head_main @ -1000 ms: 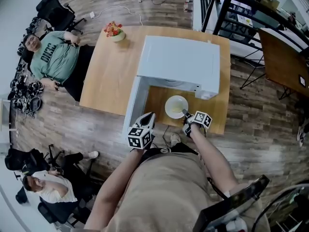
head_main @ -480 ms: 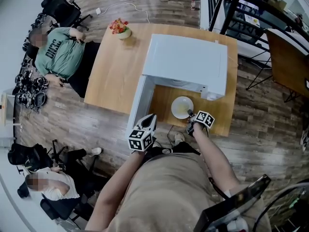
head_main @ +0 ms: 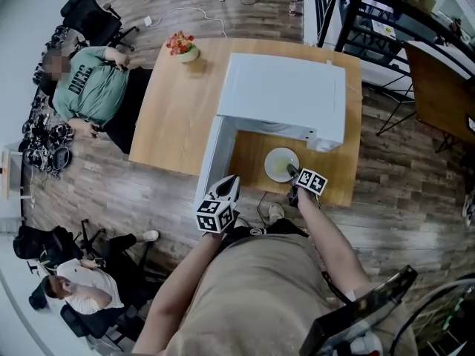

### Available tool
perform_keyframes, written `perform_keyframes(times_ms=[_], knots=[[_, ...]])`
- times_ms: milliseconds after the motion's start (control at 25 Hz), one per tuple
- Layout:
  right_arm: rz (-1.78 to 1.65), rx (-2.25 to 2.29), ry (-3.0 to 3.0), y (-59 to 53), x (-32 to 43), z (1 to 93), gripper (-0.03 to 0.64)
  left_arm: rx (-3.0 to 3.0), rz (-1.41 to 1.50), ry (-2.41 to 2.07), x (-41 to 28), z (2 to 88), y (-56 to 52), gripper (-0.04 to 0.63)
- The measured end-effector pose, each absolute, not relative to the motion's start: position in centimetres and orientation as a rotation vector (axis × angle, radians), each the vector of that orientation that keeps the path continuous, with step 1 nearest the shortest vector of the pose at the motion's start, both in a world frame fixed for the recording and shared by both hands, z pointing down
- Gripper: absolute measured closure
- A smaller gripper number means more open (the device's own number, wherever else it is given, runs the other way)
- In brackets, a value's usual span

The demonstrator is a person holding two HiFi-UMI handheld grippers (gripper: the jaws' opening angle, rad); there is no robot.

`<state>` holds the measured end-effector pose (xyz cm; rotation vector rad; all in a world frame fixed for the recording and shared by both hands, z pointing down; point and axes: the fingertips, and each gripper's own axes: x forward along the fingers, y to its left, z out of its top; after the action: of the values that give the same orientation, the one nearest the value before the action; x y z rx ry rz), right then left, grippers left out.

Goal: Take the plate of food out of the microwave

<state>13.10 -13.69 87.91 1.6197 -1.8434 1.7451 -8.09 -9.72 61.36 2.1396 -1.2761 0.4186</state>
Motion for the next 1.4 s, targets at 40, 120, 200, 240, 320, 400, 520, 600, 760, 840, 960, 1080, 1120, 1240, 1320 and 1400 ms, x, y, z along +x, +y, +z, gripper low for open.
perform_keyframes(times_ms=[40,120,200,240,320,400,520,600,760,840,960,1080,1120,1240,1320,1400], knots=[[1.730,1.641,-1.855,-13.7,13.6,87.5,0.311,2.142,0.411,-1.273,-8.0,61.2,-9.7,0.591],[1.697,1.671,-1.899,-13.9,14.6,86.0,0.310,2.147,0.392,-1.266,-7.8,61.0,-9.6,0.591],[1.627,1.683,-1.971,-14.0,15.4,83.7,0.311,2.155,0.371,-1.260,-7.5,60.8,-9.6,0.591],[1.564,1.687,-2.009,-14.0,15.9,82.2,0.311,2.159,0.360,-1.258,-7.4,60.6,-9.6,0.591],[1.402,1.699,-2.077,-13.8,17.0,78.7,0.311,2.171,0.332,-1.255,-7.2,59.9,-9.7,0.591],[1.247,1.733,-2.143,-13.6,18.1,74.4,0.311,2.185,0.295,-1.256,-7.1,59.0,-9.9,0.591],[1.001,1.823,-2.269,-13.7,19.7,66.5,0.313,2.210,0.229,-1.264,-7.2,57.3,-10.2,0.591],[0.789,1.869,-2.347,-13.2,20.3,60.9,0.314,2.227,0.184,-1.273,-7.4,55.9,-10.2,0.591],[0.381,1.921,-2.405,-10.7,21.2,51.7,0.356,2.270,0.112,-1.309,-8.1,53.0,-9.5,0.591],[0.249,1.927,-2.409,-9.2,21.6,48.7,0.356,2.285,0.086,-1.325,-8.4,51.8,-9.1,0.591],[0.115,1.916,-2.403,-7.0,22.0,45.9,0.357,2.307,0.058,-1.333,-8.4,50.4,-8.7,0.591],[0.066,1.911,-2.386,-5.2,22.3,45.0,0.357,2.334,0.052,-1.329,-8.3,49.8,-8.2,0.591],[0.068,1.911,-2.379,-4.7,22.3,45.1,0.357,2.338,0.052,-1.328,-8.3,49.8,-8.1,0.591],[0.098,1.914,-2.349,-3.6,22.5,46.2,0.357,2.335,0.052,-1.331,-8.6,50.0,-7.7,0.591],[0.105,1.912,-2.315,-3.2,22.4,47.0,0.417,2.321,0.052,-1.334,-8.9,50.3,-7.6,0.591],[0.113,1.907,-2.291,-3.0,22.4,47.5,0.425,2.303,0.057,-1.333,-9.0,50.9,-7.3,0.591]])
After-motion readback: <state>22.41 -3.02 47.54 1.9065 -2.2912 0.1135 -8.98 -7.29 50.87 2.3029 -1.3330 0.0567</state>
